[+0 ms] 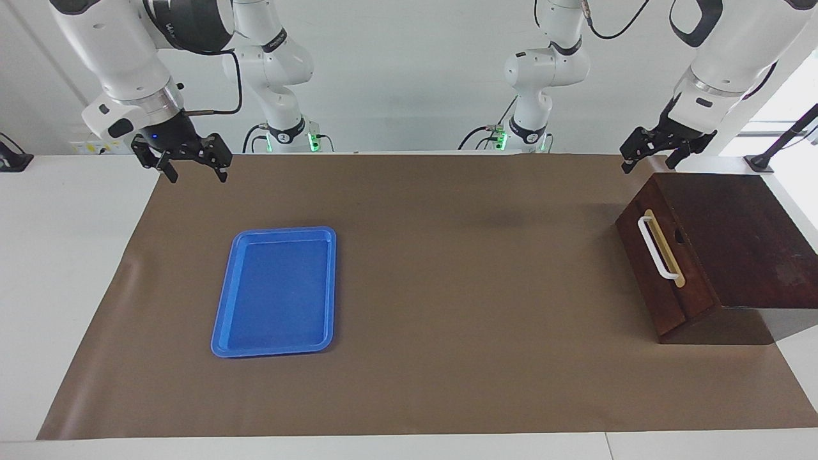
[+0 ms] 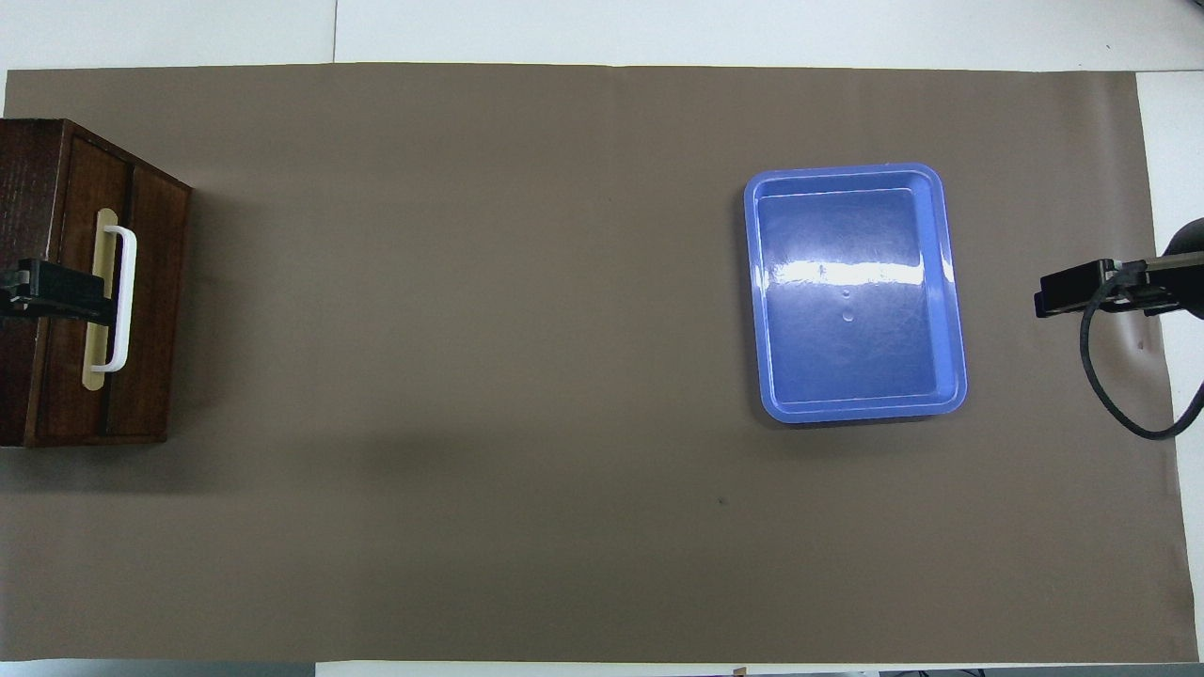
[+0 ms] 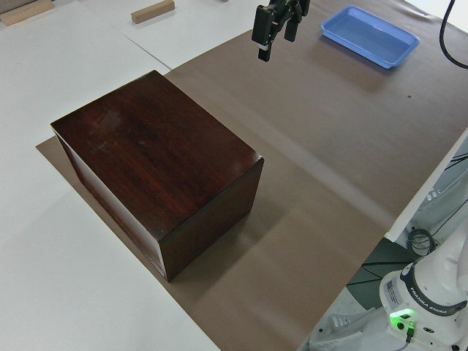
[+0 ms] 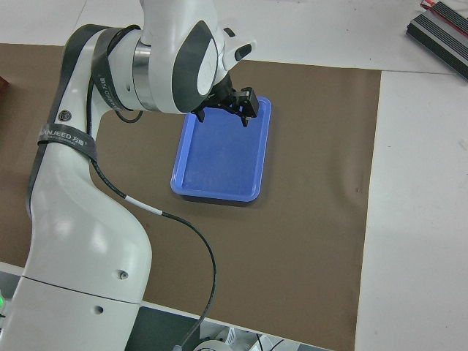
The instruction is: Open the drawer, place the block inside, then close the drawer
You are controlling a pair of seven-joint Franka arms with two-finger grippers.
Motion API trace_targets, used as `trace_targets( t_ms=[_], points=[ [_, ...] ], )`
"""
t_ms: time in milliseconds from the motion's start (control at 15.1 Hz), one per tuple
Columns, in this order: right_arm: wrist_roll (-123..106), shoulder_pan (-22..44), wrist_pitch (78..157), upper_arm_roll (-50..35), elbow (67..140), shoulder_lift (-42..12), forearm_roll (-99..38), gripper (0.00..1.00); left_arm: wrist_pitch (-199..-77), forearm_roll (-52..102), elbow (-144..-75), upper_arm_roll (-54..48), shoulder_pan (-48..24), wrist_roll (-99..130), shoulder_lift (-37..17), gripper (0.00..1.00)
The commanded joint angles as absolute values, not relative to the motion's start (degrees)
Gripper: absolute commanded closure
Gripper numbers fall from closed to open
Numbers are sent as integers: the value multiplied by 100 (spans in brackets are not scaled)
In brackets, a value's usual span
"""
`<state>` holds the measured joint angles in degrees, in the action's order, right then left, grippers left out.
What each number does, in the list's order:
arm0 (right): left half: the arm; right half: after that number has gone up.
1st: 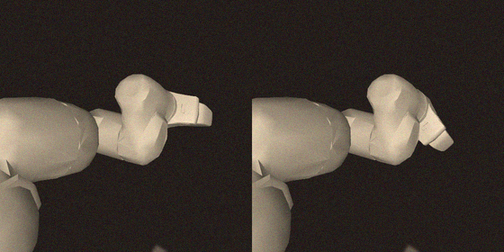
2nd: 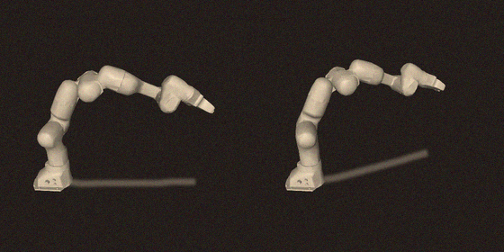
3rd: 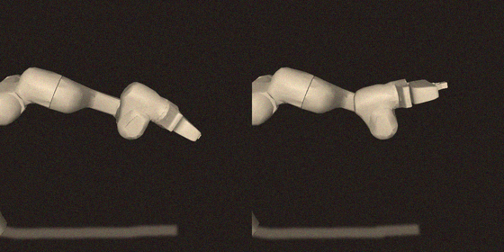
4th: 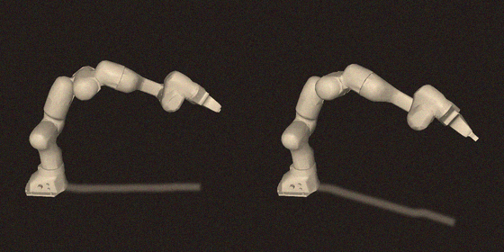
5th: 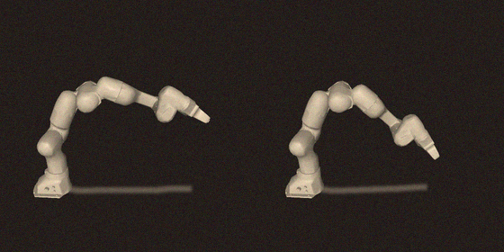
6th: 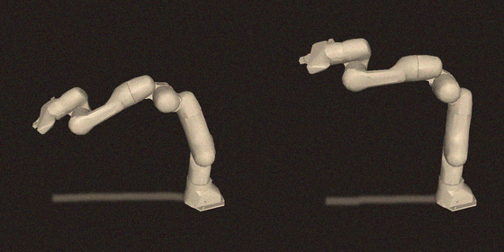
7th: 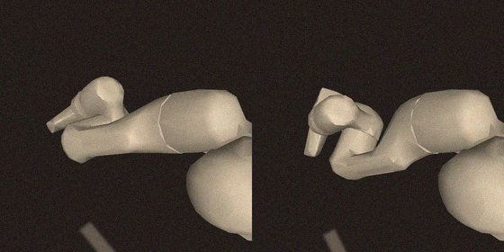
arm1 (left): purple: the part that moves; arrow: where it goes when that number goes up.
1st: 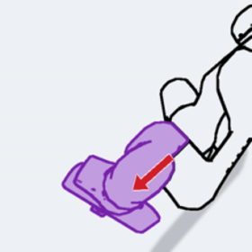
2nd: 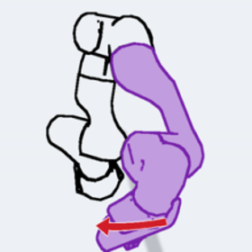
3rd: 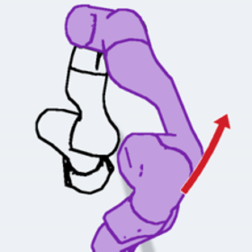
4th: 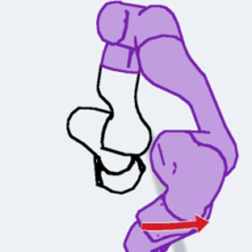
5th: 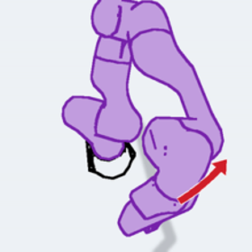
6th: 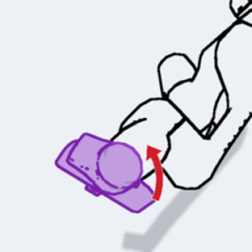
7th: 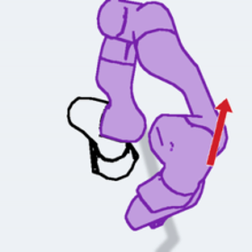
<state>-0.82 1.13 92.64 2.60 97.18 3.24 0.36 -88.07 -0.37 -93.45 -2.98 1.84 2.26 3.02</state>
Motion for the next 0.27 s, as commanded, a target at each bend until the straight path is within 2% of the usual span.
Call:
trace_targets(
  t_ms=[0,199],
  points=[
    [-44,35,9220,211,9703,334,-53,0,-8754,18,-9343,-193,70,150,343,0],
    [-44,44,9211,211,9703,343,-53,0,-8771,26,-9360,-202,53,149,360,0]
  ],
)
